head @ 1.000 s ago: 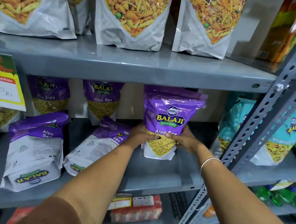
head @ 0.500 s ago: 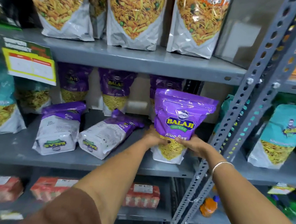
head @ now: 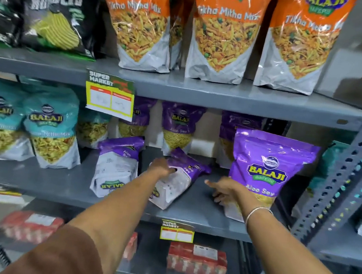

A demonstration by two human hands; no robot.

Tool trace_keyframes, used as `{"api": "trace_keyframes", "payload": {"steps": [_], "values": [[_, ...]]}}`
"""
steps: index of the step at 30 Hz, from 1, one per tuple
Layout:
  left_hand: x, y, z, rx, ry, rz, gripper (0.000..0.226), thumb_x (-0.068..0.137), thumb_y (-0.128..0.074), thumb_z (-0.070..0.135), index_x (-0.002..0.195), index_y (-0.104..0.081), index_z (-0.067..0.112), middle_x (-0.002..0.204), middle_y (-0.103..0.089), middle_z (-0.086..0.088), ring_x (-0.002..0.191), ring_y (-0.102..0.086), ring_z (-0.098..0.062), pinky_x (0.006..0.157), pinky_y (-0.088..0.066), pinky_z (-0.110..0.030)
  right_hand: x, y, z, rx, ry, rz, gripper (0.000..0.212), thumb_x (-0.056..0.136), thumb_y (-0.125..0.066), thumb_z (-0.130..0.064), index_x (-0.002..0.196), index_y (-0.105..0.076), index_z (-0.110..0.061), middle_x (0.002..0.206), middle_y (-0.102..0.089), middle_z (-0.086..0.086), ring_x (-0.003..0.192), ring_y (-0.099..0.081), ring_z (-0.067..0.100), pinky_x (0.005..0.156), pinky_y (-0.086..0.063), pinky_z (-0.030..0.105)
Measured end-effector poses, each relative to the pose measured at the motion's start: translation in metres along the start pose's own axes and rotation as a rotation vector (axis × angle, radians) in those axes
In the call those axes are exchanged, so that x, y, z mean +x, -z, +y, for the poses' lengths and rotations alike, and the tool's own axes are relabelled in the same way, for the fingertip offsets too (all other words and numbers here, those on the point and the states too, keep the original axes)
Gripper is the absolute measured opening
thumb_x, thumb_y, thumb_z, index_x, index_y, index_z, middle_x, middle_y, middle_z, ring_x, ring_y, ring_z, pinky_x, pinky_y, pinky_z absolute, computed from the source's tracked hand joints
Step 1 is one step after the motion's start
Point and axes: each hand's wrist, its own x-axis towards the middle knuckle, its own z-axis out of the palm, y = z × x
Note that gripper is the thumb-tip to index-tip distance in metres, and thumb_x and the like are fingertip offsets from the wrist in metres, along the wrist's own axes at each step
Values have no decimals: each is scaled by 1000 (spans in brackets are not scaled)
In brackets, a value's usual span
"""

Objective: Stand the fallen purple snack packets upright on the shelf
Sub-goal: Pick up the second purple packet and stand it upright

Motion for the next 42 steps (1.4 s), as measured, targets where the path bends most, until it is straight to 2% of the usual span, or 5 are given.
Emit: {"api": "trace_keyframes", "payload": {"steps": [11,18,25,32,42], "values": [[80,15,-64,-268,162,-265,51,92,-52,32,126,-55,-6,123,-62,-26,114,-60,-35,98,-46,-37,63,-98,-43,736,-162,48,31,83,-61,-42,73,-49,-16,71,-56,5,62,-53,21,70,-48,40],[83,24,-71,-649,244,-598,30,88,-58,7,59,-65,5,38,-65,-7,30,-62,-15,27,-47,-24,59,-89,-49,789,-136,48,20,80,-69,-20,70,-53,-14,71,-57,4,63,-55,19,57,-46,34],[87,35,-52,-662,63,-437,13,81,-65,-2,77,-63,11,48,-70,9,54,-69,-4,54,-54,-18,64,-58,-75,683,142,141,23,75,-66,9,64,-56,-8,34,-61,-5,32,-57,5,46,-51,22],[87,12,-63,-512,-162,14,63,62,-84,9,119,-58,1,118,-65,-12,108,-61,-25,85,-47,-26,92,-66,-66,386,413,470,65,54,-83,-3,109,-49,6,101,-67,19,94,-62,26,88,-51,49],[82,24,-66,-451,-120,-460,66,60,-75,4,121,-53,15,113,-62,1,113,-53,-20,89,-43,-26,105,-60,-64,419,169,382,51,74,-72,-13,115,-48,7,99,-62,22,82,-64,29,68,-57,42]]}}
